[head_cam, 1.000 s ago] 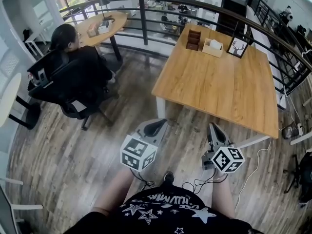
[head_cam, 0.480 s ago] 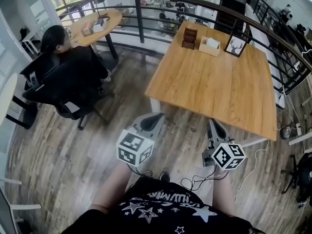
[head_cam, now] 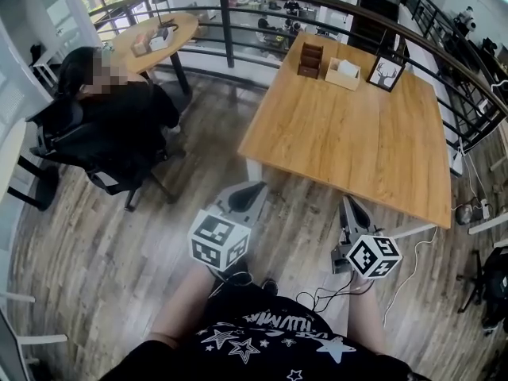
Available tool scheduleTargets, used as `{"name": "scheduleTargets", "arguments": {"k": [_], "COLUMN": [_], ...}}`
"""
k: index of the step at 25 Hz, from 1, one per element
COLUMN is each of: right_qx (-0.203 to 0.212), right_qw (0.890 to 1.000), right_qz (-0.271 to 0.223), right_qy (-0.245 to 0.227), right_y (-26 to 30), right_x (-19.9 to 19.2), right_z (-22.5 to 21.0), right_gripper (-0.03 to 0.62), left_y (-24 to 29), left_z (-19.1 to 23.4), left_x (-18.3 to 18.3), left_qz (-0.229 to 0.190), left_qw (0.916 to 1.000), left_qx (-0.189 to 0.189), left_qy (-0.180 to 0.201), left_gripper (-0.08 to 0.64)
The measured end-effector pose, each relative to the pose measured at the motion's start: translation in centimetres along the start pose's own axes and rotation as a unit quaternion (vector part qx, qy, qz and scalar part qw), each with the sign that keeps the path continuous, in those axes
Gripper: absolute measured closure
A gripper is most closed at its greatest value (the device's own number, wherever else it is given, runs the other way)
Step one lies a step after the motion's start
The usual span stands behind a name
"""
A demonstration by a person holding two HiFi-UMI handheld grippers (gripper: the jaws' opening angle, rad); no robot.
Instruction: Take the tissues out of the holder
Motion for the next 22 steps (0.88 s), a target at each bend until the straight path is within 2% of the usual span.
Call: {"name": "scheduleTargets", "arguments": {"k": [12,22], "right_qx": [-0.062,-0.094], "right_qw": [0.998,0.995], "right_qz": [-0.012,-0.034], "right_qy": [0.013,0.014], "right_y": [8.4,16.9], "right_x": [2.7,6.9], "right_z": [-1.1,-2.0], "right_gripper": [0.577,0.577], "left_y": [6.8,13.4], "left_z": [9.4,17.0], "left_x": [2.9,6.7], "left_qz": [0.001,-0.001], "left_qw": [0.9990,0.9963], "left_qx": [-0.044,-0.085], "left_qy": [0.002,0.008], "left_gripper": [0.546,0.546]}}
Point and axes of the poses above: the fingertips, and each gripper's own axes: y forward along the fingers, z to its left, x out of its top, the point moved 5 cm from there along -y, backward along the fingers, and after that the axes turned 5 degrees about z, right-handed, at the moved point
